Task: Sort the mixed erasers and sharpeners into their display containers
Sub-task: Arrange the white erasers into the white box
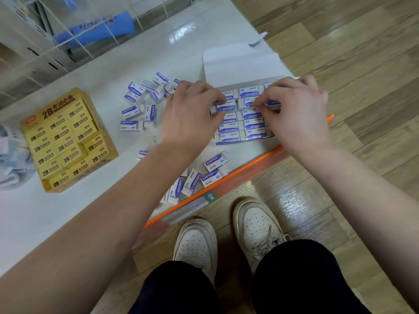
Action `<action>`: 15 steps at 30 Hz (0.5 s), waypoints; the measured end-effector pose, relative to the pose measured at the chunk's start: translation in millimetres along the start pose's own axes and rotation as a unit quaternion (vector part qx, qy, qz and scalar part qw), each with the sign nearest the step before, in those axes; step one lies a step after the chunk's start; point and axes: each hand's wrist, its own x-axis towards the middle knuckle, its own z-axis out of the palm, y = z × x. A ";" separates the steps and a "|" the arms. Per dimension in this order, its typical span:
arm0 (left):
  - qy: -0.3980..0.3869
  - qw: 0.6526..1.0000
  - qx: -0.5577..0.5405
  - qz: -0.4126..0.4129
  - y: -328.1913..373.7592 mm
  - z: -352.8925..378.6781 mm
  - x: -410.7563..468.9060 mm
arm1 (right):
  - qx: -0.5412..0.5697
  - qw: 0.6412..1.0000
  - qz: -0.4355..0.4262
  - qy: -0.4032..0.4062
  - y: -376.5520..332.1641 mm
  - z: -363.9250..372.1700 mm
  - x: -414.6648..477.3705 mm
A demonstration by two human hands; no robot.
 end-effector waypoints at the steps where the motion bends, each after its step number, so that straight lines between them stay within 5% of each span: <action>1: -0.005 1.000 0.003 -0.006 0.3 0.0 -0.1 | -0.003 1.000 -0.001 -0.002 -0.9 0.0 0.4; 15: -0.010 0.997 0.034 -0.075 9.3 1.4 -5.6 | -0.044 0.999 0.018 0.000 -7.9 3.2 0.4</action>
